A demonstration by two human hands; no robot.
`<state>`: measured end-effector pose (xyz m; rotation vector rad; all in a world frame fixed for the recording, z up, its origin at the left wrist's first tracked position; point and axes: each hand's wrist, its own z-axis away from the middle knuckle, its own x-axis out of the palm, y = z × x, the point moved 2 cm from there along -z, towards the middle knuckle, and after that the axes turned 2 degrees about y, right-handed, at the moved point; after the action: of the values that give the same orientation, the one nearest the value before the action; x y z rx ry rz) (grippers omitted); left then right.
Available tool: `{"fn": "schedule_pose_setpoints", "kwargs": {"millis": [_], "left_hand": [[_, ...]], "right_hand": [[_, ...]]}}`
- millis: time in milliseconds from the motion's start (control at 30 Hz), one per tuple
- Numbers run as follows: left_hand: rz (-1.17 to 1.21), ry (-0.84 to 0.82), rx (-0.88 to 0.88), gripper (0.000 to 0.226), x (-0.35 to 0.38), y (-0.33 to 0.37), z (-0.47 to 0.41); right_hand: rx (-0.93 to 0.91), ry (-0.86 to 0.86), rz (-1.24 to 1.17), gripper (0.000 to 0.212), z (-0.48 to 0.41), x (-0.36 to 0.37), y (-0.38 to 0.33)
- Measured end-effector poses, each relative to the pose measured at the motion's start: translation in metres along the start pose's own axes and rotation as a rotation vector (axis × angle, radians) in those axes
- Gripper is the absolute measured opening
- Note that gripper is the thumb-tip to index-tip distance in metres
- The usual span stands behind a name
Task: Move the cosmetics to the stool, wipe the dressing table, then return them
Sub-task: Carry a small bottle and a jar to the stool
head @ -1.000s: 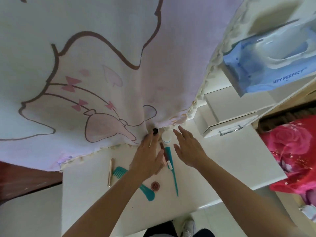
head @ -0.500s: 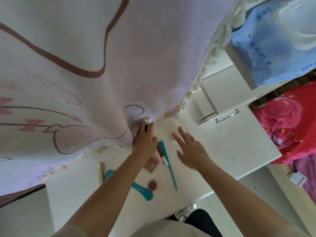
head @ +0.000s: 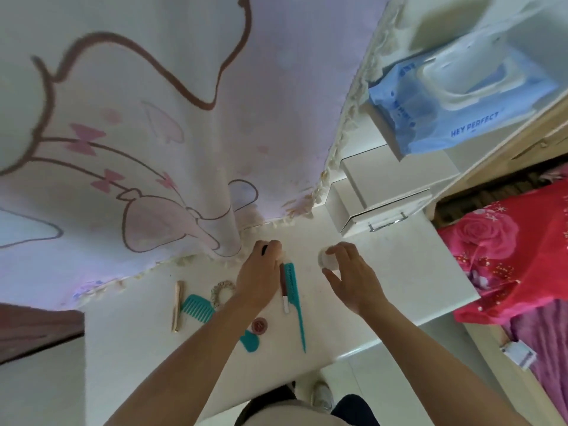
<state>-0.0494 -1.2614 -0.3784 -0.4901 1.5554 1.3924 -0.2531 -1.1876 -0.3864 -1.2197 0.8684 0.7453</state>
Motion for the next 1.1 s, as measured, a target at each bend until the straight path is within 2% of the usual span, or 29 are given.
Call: {"fn": "schedule_pose_setpoints", "kwargs": {"millis": [133, 267, 433, 567, 800, 967, 1100], "left_hand": [[-0.013, 0.204, -0.079, 0.031, -0.037, 0.002, 0.061], [0.009, 0.441, -0.176, 0.039, -0.077, -0.019, 0.147], [0.051, 0.686, -0.437, 0.052, -0.133, -0.054, 0.276], [-0.028, 0.875, -0.600, 0.043, -0.175, -0.083, 0.387], [-0.122, 1.155, -0.936, 0.047, -0.218, -0.143, 0.626], [-0.205, 1.292, -1.100, 0.044, -0.237, -0.176, 0.798], [-0.224, 1.356, -1.207, 0.041, -0.246, -0.191, 0.910]], "right_hand": [[-0.159, 0.062, -0.034, 0.039, 0.019, -0.017, -0.024], [-0.316, 0.026, -0.155, 0.037, 0.039, -0.001, -0.071], [-0.564, -0.069, -0.173, 0.036, 0.081, 0.031, -0.178], [-0.860, -0.107, -0.197, 0.038, 0.133, 0.054, -0.283], [-1.229, -0.217, -0.357, 0.037, 0.279, 0.130, -0.477], [-1.442, -0.286, -0.442, 0.041, 0.423, 0.195, -0.603], [-1.611, -0.363, -0.510, 0.037, 0.531, 0.232, -0.677]]}}
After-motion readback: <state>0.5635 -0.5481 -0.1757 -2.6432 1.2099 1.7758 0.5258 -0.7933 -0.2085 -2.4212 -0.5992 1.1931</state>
